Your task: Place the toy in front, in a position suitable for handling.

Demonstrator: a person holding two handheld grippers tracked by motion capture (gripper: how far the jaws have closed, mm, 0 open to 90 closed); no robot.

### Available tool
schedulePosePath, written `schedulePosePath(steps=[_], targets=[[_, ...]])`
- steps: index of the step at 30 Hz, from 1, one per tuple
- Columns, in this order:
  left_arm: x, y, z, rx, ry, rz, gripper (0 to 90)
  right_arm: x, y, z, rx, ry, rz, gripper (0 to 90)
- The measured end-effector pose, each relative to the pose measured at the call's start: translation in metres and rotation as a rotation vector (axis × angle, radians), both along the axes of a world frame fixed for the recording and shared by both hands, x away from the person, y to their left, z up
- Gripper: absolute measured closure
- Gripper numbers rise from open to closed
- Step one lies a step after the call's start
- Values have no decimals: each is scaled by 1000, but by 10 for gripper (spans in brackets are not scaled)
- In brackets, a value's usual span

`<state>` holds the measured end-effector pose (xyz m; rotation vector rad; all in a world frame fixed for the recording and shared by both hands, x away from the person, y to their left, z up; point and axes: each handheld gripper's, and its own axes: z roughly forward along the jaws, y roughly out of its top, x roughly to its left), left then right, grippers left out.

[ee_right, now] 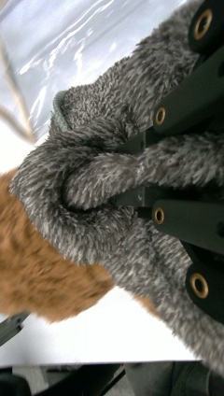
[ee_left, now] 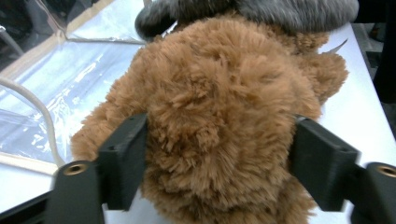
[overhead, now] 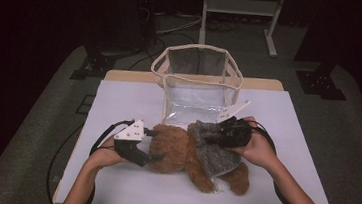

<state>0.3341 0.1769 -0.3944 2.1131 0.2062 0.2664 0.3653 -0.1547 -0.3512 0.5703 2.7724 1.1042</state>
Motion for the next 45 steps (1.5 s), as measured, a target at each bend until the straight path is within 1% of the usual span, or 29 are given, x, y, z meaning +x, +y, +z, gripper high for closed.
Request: schedulePosePath(steps=[1, 3, 5, 6, 8, 9, 11, 12, 13, 15, 16, 18, 19, 20, 22, 23, 25, 27, 28, 30, 32, 33, 35, 36, 37, 40, 43, 44, 45], targets=[[0, 0, -1, -3, 2, -1, 318, 1, -5, 1, -10, -3, -15, 799], [2, -2, -5, -12, 3, 5, 350, 1, -7, 5, 1, 14, -27, 799], [3, -4, -5, -19, 2, 7, 370, 0, -1, 10, 13, 2, -9, 799], [3, -6, -5, -19, -5, 12, 377, 0, 7, 14, 22, 2, 12, 799], [2, -11, -6, -24, -3, 8, 382, 0, 23, 17, 33, -8, 47, 799], [2, -13, -7, -24, -7, 4, 383, 1, 35, 17, 37, -6, 66, 798], [2, -15, -7, -20, -9, 3, 379, 5, 52, 16, 31, -8, 92, 798], [2, -15, -7, -20, -9, 3, 373, 6, 57, 15, 28, -8, 98, 797], [1, -13, -6, -9, -7, 7, 355, 8, 61, 12, 19, -4, 105, 797], [1, -9, -3, -9, -13, 9, 325, 8, 60, 6, 11, 8, 99, 797], [0, -6, -1, -12, -21, 8, 320, 9, 56, 3, -3, 0, 99, 797], [0, -4, 4, -26, -28, 14, 326, 8, 45, -1, 2, 12, 84, 797], [0, -4, 6, -31, -25, 16, 339, 7, 40, -1, 2, 18, 76, 797], [0, -4, 7, -29, -24, 8, 383, 5, 35, 0, 0, 15, 72, 797], [0, -6, 5, -24, -14, 6, 452, 1, 32, 4, -2, 27, 67, 797], [0, -8, 3, -22, -6, 3, 458, 0, 32, 6, -7, 14, 78, 797], [0, -10, 1, -23, -4, 0, 464, 1, 39, 13, 5, 17, 83, 797], [-2, -10, 0, -15, -6, -9, 473, 4, 48, 17, 15, 2, 88, 796], [-3, -10, 0, -10, -4, -13, 476, 7, 55, 19, 23, 10, 95, 796], [-5, -10, -1, 0, -6, -23, 476, 12, 64, 18, 24, 12, 103, 796], [-6, -8, 1, 7, -6, -20, 463, 17, 71, 13, 3, 32, 98, 796], [-5, -6, 4, 10, -10, -13, 453, 17, 71, 8, -6, 41, 99, 796], [-5, -1, 9, -6, -21, -3, 449, 14, 65, 1, -10, 55, 96, 796], [-5, -1, 9, -22, -12, -4, 450, 12, 61, 0, -3, 67, 93, 796], [-5, -1, 8, -15, -7, -11, 459, 9, 55, -1, 0, 75, 101, 796], [-6, -9, 2, 2, 22, -39, 489, 3, 50, 1, -2, 88, 108, 796], [-8, -10, 1, 19, 16, -43, 494, 7, 57, 7, -4, 84, 106, 795], [-9, -11, 1, 20, 17, -45, 494, 9, 61, 8, 2, 85, 108, 795], [-9, -11, 1, 30, 9, -52, 495, 12, 66, 9, 8, 94, 114, 795]])
